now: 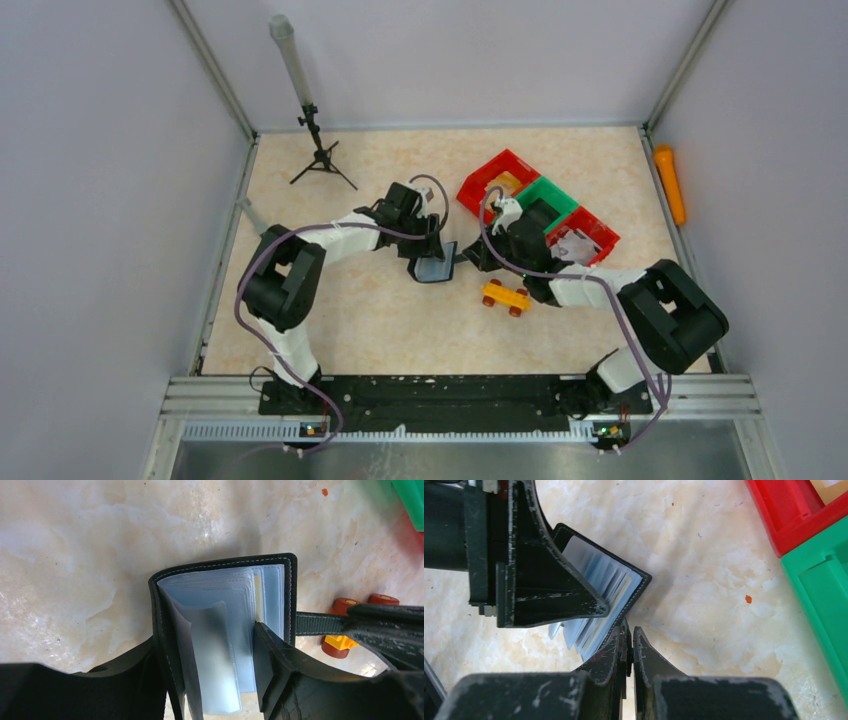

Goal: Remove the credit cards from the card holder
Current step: Remove the credit card from the card holder.

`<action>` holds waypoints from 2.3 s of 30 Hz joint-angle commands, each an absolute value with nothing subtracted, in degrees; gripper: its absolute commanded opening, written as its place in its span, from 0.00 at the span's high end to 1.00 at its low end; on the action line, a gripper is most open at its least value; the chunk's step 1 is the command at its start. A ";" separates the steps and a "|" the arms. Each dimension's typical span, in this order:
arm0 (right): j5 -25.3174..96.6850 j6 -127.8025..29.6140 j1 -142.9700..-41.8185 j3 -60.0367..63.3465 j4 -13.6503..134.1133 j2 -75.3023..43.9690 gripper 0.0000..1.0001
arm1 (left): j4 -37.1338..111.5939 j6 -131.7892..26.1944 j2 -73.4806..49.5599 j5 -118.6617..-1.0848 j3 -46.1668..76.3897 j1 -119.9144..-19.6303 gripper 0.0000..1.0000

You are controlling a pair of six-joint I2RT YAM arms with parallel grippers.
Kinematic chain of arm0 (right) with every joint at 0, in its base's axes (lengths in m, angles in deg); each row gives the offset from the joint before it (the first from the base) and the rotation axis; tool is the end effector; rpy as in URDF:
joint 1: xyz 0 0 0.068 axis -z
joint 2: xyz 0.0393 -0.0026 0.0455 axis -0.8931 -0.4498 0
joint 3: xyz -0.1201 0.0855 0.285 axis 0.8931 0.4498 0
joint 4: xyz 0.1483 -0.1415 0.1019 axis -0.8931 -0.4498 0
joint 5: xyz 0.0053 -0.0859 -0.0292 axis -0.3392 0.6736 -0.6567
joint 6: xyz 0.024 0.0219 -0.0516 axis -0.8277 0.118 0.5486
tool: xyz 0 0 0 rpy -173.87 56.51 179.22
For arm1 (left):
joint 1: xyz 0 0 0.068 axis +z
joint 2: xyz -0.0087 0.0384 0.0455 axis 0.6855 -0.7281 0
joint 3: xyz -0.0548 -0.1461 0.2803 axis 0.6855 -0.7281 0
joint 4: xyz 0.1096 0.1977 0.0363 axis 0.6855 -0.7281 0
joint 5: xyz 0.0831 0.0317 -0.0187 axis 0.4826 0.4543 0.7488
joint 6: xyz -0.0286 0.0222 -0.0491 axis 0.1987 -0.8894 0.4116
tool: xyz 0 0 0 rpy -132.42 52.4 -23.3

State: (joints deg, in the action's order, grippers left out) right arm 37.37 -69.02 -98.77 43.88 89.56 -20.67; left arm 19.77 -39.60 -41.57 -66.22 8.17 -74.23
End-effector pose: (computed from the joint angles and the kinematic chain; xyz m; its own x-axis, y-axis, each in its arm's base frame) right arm 0.2273 0.1680 0.2472 -0.5897 0.1291 -0.7972 -0.4361 0.7800 0.4489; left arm 0.3101 -0.1994 0.2310 -0.8993 0.0666 -0.4322 0.2693 0.8631 -0.4273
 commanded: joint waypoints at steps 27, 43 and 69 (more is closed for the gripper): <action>40.38 -68.42 -98.69 41.67 90.35 -19.57 1.00 | 24.05 -38.54 -38.33 -75.33 2.71 -69.10 0.09; 37.17 -68.81 -98.69 41.78 91.77 -19.73 1.00 | 20.10 -40.23 -43.29 -72.46 6.48 -71.32 0.04; 37.22 -68.83 -98.69 41.52 91.52 -19.92 1.00 | 9.93 -43.03 -46.94 -56.29 13.23 -76.44 0.04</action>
